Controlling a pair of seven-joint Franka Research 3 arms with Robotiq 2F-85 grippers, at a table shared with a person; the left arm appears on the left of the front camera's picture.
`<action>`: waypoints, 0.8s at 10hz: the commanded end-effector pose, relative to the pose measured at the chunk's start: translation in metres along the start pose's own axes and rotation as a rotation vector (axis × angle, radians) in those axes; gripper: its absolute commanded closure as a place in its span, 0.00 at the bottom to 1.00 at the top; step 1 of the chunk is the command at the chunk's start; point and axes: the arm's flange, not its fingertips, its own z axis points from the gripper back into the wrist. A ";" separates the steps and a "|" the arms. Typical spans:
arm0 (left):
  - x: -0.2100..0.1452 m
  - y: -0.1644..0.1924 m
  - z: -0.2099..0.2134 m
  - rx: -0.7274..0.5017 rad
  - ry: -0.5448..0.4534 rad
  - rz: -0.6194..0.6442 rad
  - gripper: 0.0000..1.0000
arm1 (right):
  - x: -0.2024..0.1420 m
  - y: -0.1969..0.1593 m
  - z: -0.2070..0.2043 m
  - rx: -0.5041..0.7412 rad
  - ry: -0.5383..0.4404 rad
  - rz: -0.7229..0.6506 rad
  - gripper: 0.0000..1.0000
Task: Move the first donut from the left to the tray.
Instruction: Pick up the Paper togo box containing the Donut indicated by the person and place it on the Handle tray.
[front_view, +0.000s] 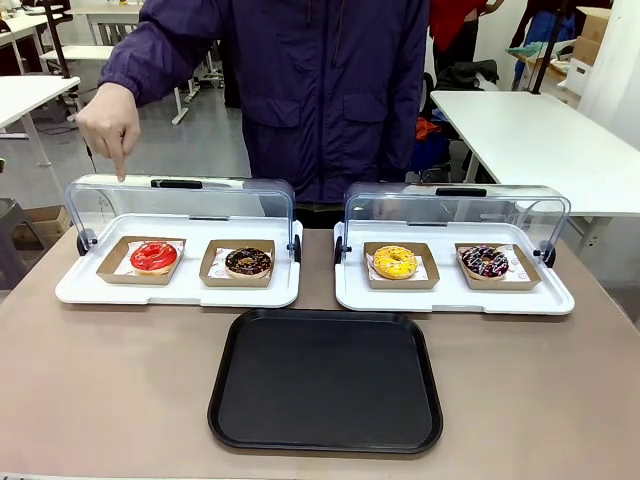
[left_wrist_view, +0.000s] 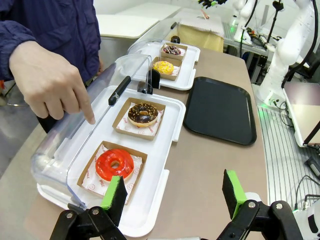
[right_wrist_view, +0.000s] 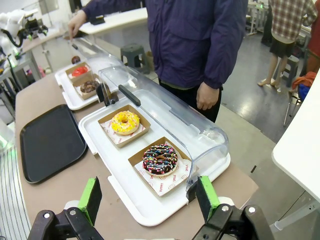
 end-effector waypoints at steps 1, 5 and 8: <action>0.002 -0.003 0.001 -0.007 0.001 -0.005 0.00 | 0.003 0.002 0.000 0.002 -0.011 0.009 0.00; 0.002 -0.003 0.001 -0.007 0.001 -0.005 0.00 | 0.003 0.002 0.000 0.002 -0.011 0.009 0.00; 0.002 -0.003 0.001 -0.007 0.001 -0.005 0.00 | 0.003 0.002 0.000 0.002 -0.011 0.009 0.00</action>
